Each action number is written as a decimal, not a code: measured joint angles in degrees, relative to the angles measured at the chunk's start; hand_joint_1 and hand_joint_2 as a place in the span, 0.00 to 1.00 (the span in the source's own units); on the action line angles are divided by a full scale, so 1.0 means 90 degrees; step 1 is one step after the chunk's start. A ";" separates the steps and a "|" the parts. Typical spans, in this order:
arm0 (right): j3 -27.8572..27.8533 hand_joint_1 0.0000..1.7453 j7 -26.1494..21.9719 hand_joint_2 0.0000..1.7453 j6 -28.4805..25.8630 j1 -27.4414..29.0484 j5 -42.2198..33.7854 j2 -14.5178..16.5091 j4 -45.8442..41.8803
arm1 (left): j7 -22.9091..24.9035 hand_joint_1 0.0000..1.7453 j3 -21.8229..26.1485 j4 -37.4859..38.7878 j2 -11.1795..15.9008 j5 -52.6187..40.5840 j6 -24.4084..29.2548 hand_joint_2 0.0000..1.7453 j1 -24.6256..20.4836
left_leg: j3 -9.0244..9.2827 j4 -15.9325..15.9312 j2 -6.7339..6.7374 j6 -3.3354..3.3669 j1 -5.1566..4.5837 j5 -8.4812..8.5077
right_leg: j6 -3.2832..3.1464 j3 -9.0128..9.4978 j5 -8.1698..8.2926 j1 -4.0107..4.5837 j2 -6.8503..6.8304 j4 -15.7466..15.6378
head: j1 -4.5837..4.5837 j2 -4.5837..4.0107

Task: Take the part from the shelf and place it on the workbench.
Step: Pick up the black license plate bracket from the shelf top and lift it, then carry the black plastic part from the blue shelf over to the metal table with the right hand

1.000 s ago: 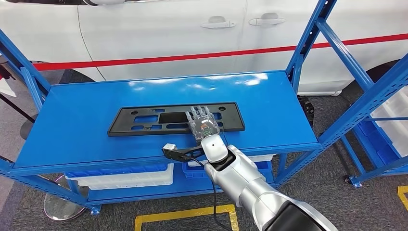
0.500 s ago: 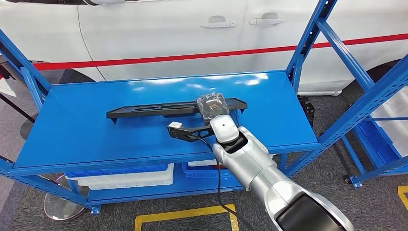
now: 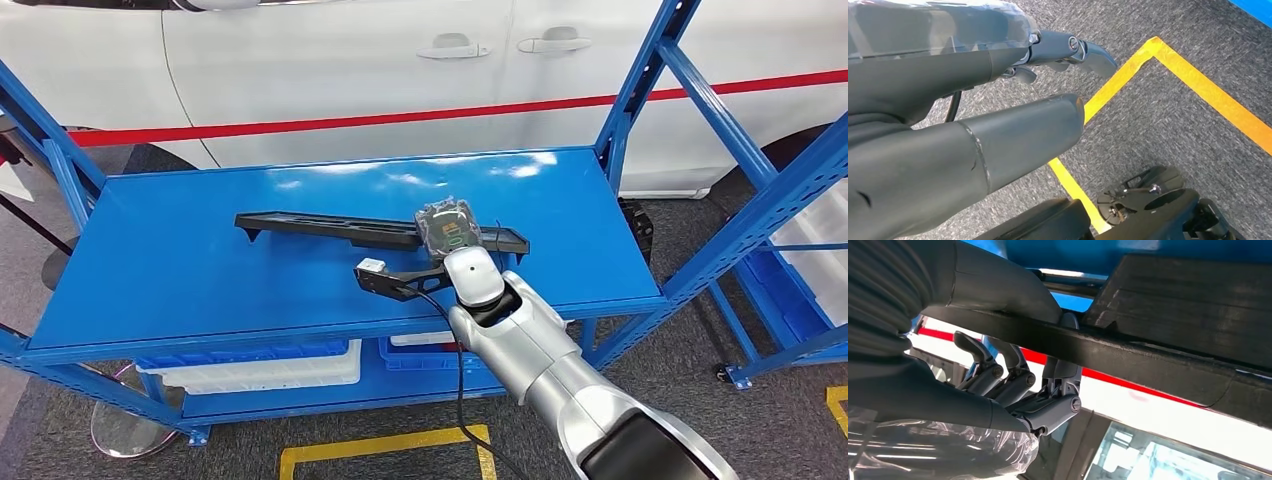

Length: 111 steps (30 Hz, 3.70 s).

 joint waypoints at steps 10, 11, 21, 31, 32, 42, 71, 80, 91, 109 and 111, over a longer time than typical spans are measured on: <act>0.0005 1.00 -0.0028 1.00 -0.0256 0.0062 -0.0008 -0.0042 0.0026 | 0.0018 0.00 0.0000 0.0000 0.0000 -0.0008 -0.0001 0.00 0.0000 | 0.0000 0.0000 -0.0001 0.0000 0.0000 0.0000 | 0.0000 0.0002 0.0000 0.0001 0.0000 0.0000 | 0.0000 0.0000; 0.0005 1.00 -0.0029 1.00 -0.0264 0.0063 -0.0008 -0.0043 0.0029 | 0.0018 0.00 0.0000 0.0000 0.0000 -0.0008 -0.0001 0.00 0.0000 | 0.0000 0.0000 -0.0001 0.0000 0.0000 0.0000 | 0.0000 0.0002 0.0000 0.0001 0.0000 0.0000 | 0.0000 0.0000; -0.0244 1.00 -0.0108 1.00 -0.0884 0.0176 -0.0392 -0.0060 -0.0136 | 0.0016 0.00 0.0000 0.0000 0.0000 0.0030 0.0023 0.00 0.0004 | -0.0002 0.0000 -0.0001 0.0000 0.0000 0.0000 | 0.0000 0.0000 0.0000 0.0000 0.0000 0.0000 | 0.0000 0.0000; -0.1279 1.00 -0.0985 1.00 -0.1279 0.0598 -0.3184 -0.0548 -0.2829 | -0.0087 0.00 0.0087 0.0000 0.0001 0.0322 0.0158 0.00 0.0060 | -0.0021 0.0004 -0.0005 0.0001 -0.0003 0.0000 | 0.0001 -0.0020 0.0000 -0.0003 -0.0005 -0.0001 | -0.0001 0.0000; -0.1381 1.00 -0.1036 1.00 -0.1321 0.0649 -0.3442 -0.0653 -0.3187 | -0.0092 0.00 0.0110 0.0000 0.0001 0.0353 0.0170 0.00 0.0064 | -0.0022 0.0004 -0.0007 0.0001 -0.0003 0.0000 | 0.0001 -0.0020 0.0000 -0.0003 -0.0007 -0.0002 | 0.0001 0.0000; -0.2093 1.00 -0.1360 1.00 -0.1646 0.1356 -0.4439 -0.1450 -0.5126 | -0.0096 0.00 0.0211 0.0000 0.0005 0.0448 0.0217 0.00 0.0067 | -0.0019 0.0004 -0.0002 0.0006 -0.0009 -0.0004 | 0.0009 -0.0020 0.0004 -0.0003 0.0002 -0.0003 | -0.0001 0.0000; -0.2473 1.00 -0.3866 1.00 -0.2270 0.5018 -0.7688 -0.1553 -0.7613 | -0.2271 0.00 0.1286 0.0000 -0.0049 0.1898 -0.0327 1.00 0.0006 | -0.0007 0.0000 -0.0009 0.0003 -0.0007 -0.0017 | 0.0017 -0.0009 -0.0018 -0.0004 -0.0008 -0.0002 | -0.0001 0.0000; -0.2586 1.00 -0.3935 1.00 -0.2159 0.5326 -0.7756 -0.1553 -0.7677 | -0.2724 0.00 0.1576 0.0000 -0.0027 0.2254 -0.0990 1.00 -0.0030 | -0.0008 0.0000 -0.0009 0.0002 -0.0008 -0.0018 | 0.0017 -0.0009 -0.0019 -0.0004 -0.0007 -0.0002 | -0.0001 0.0000; -0.2648 1.00 -0.3838 1.00 -0.1773 0.5243 -0.7808 -0.1543 -0.7601 | -0.2282 0.00 0.1755 -0.0005 0.0450 0.2255 -0.1301 1.00 -0.0009 | -0.0007 -0.0001 -0.0010 0.0001 -0.0006 -0.0017 | 0.0016 -0.0009 -0.0020 0.0000 -0.0009 0.0001 | -0.0001 0.0000; -0.2652 1.00 -0.3693 1.00 -0.1568 0.5343 -0.7627 -0.1501 -0.7388 | -0.2463 0.00 0.1991 -0.0005 0.0498 0.2521 -0.1638 1.00 -0.0015 | -0.0008 -0.0001 -0.0010 0.0002 -0.0008 -0.0018 | 0.0016 -0.0010 -0.0020 -0.0004 -0.0008 0.0001 | -0.0001 0.0000; -0.2652 1.00 -0.3710 1.00 -0.1568 0.5372 -0.7627 -0.1481 -0.7388 | -0.2468 0.00 0.2016 -0.0005 0.0498 0.2529 -0.1651 1.00 -0.0016 | -0.0008 -0.0001 -0.0010 0.0002 -0.0008 -0.0018 | 0.0016 -0.0011 -0.0020 -0.0004 -0.0008 0.0001 | 0.0000 0.0000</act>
